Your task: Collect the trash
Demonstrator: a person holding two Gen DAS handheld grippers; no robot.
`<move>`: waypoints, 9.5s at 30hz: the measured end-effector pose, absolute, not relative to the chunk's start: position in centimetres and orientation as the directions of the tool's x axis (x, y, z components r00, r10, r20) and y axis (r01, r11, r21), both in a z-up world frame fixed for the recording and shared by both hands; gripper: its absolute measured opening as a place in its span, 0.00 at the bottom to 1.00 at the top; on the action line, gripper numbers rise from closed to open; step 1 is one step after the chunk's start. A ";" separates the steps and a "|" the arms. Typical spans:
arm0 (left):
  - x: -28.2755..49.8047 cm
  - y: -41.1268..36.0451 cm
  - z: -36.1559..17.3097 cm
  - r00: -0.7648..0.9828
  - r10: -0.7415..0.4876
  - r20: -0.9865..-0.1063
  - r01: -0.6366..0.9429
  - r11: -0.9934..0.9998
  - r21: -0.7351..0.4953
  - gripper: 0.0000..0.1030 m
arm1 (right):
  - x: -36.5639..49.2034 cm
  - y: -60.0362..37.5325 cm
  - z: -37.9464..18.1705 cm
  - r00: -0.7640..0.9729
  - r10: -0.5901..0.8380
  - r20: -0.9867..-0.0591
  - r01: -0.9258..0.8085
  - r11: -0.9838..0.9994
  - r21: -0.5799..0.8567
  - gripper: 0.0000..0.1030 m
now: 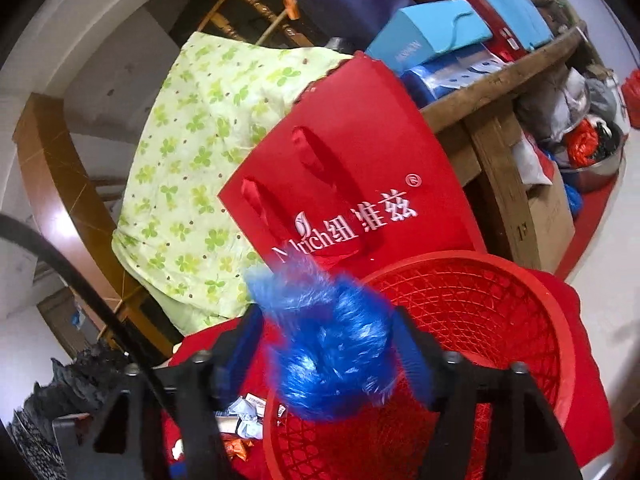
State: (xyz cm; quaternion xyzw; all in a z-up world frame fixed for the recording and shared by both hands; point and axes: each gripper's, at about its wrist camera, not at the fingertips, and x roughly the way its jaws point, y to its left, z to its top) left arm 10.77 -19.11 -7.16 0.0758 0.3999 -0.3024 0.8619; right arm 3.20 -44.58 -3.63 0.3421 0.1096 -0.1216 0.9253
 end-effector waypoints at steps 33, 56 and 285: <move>17.0 -5.3 -16.6 0.478 -0.285 -0.831 0.223 0.954 -0.199 0.64 | 16.9 -25.6 -9.7 0.757 0.275 -0.593 -0.004 0.909 0.416 0.77; 16.9 -4.0 -18.0 0.443 -0.357 -0.822 0.206 0.933 -0.294 0.42 | 26.9 -23.3 -17.6 0.577 0.432 -0.693 0.106 0.802 0.588 0.59; 25.2 0.6 -20.3 0.654 -0.037 -0.756 0.106 0.993 0.043 1.00 | 22.6 -25.3 -18.5 0.664 -0.045 -0.746 0.152 0.986 0.076 0.98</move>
